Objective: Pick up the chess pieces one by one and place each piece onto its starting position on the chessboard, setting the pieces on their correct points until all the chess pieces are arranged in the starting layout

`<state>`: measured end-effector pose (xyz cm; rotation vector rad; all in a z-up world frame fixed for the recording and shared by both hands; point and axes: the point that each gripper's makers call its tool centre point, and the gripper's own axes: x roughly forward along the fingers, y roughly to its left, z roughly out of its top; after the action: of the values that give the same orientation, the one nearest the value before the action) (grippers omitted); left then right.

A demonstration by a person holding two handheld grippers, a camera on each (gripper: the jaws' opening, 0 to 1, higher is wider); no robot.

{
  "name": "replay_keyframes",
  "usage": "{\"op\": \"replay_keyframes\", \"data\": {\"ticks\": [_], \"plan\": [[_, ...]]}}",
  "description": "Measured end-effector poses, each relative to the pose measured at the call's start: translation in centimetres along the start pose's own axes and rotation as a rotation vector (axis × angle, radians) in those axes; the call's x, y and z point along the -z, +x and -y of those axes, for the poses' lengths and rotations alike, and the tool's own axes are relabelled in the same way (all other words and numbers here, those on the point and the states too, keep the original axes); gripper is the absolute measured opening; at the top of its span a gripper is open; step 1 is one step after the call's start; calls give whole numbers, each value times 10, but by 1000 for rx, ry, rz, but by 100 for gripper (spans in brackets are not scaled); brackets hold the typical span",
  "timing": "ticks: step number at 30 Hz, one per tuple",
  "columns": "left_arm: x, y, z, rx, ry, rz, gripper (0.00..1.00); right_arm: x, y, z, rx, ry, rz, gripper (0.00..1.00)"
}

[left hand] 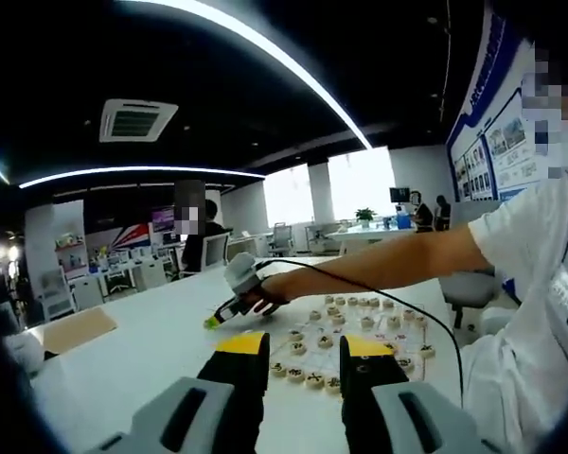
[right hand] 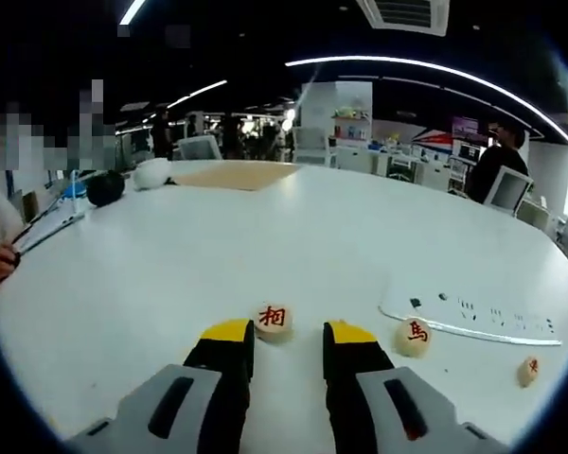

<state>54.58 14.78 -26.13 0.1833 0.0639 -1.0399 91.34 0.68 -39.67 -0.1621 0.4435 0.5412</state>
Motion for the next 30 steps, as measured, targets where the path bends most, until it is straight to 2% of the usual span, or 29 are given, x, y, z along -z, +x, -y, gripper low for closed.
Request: {"op": "replay_keyframes", "data": {"ticks": [3,6,10,14,16,20,25,28,29,30], "plan": [[0,1,-2,-5,-9,2,31,5,4,-3,11,-21,-19,28],[1,2,0,-1,-5,-1,31,2,8,-5,13,-18,-28,19],[0,2,0,3,-4,2,31,3,6,-11,-2,-43,-43,19],[1,2,-1,2,-6,-1,31,1,-8,-19,-23,-51,-59,19],[1,3,-1,3,-5,-3,31,-3,-29,-27,-48,-75,-57,19],[-2,5,3,10,1,-3,31,-7,-73,-25,-51,-117,-43,19],[-4,7,6,15,10,-8,31,-6,-128,-21,-47,-106,-5,19],[-4,9,6,14,13,-11,31,-3,-169,-18,-48,-85,39,19],[-4,9,6,13,13,-13,31,-3,-173,-17,-47,-81,45,19],[-3,9,6,13,14,-14,31,1,-192,-16,-44,-76,60,19]]}}
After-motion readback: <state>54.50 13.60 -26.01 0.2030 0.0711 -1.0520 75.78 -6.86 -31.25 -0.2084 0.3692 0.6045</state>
